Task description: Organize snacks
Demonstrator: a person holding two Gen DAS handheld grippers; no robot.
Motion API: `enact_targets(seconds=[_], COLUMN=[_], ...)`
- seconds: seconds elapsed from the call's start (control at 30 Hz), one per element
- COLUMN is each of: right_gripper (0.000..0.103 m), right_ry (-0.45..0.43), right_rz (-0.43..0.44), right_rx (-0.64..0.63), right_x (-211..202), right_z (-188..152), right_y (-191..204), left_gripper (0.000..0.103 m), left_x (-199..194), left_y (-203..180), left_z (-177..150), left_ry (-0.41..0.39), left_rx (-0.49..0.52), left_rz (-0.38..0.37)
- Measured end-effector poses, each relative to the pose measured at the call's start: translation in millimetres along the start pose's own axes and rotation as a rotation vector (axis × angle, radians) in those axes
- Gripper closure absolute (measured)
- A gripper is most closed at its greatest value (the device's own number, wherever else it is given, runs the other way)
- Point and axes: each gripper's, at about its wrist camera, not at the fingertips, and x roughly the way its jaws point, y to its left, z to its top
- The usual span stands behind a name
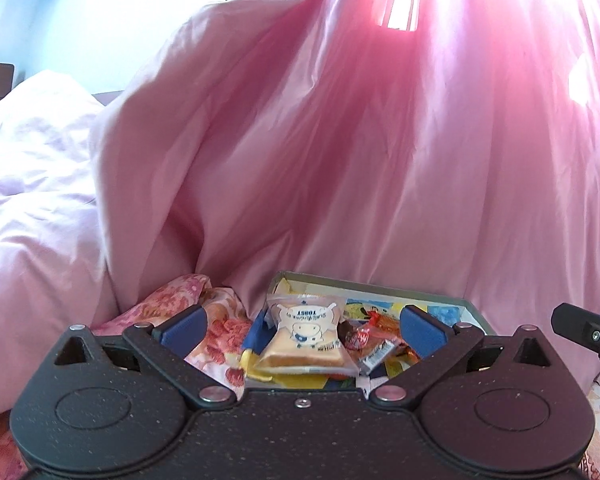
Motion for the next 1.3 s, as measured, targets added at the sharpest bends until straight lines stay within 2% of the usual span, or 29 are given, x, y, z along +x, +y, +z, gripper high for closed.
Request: enact_targets(seconds=[0.33, 0.67, 1.0, 1.3], right_gripper=[0.000, 0.000, 0.000, 0.000], right_ry=[0.004, 0.043, 0.042, 0.072], right_rz=[0.001, 0.001, -0.021, -0.039], right_rx=[-0.017, -0.005, -0.020, -0.001], right_x=[-39, -66, -86, -99], right_z=[-21, -53, -78, -100], right_y=[4, 8, 12, 12], left_gripper=[0.001, 0.001, 0.001, 0.001], left_x=[-31, -64, -84, -93], left_y=[-3, -5, 2, 6], left_z=[-25, -58, -78, -97], left_ry=[0.020, 0.035, 0.030, 0.068], left_rx=[0.002, 0.009, 0.012, 0.021], left_rz=[0.015, 0.021, 0.029, 0.018])
